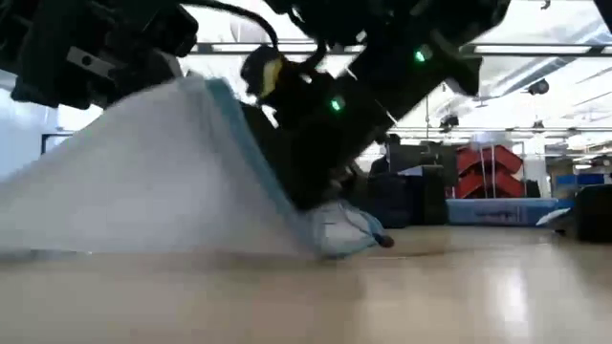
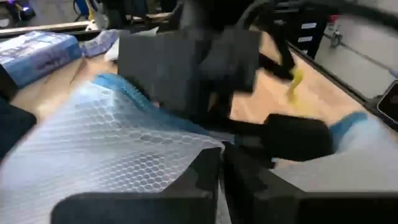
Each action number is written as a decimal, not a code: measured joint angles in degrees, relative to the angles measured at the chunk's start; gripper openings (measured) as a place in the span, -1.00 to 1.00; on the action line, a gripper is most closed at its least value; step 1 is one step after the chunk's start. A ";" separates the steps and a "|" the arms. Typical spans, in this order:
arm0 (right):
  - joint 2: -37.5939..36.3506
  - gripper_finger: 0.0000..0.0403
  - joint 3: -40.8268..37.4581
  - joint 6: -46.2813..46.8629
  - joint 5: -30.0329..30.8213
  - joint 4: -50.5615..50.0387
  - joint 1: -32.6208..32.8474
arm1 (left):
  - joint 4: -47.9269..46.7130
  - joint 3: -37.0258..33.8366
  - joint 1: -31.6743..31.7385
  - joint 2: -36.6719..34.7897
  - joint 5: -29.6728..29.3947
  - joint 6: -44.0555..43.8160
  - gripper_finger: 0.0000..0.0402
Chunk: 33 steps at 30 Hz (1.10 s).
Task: Unpack backpack
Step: Put the green earphone into the zip bag
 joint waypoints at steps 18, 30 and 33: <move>-7.54 0.36 0.38 18.35 5.22 -31.77 7.63 | 1.23 -1.53 0.07 -0.02 0.02 -0.59 -1.00; 1.63 -0.08 0.18 6.36 10.59 -7.43 -0.56 | 1.56 -1.55 0.13 -0.02 1.20 0.02 -1.00; 1.57 -0.10 0.26 0.74 7.61 -0.49 -2.40 | 1.61 -1.55 0.04 -0.06 1.41 -0.11 -1.00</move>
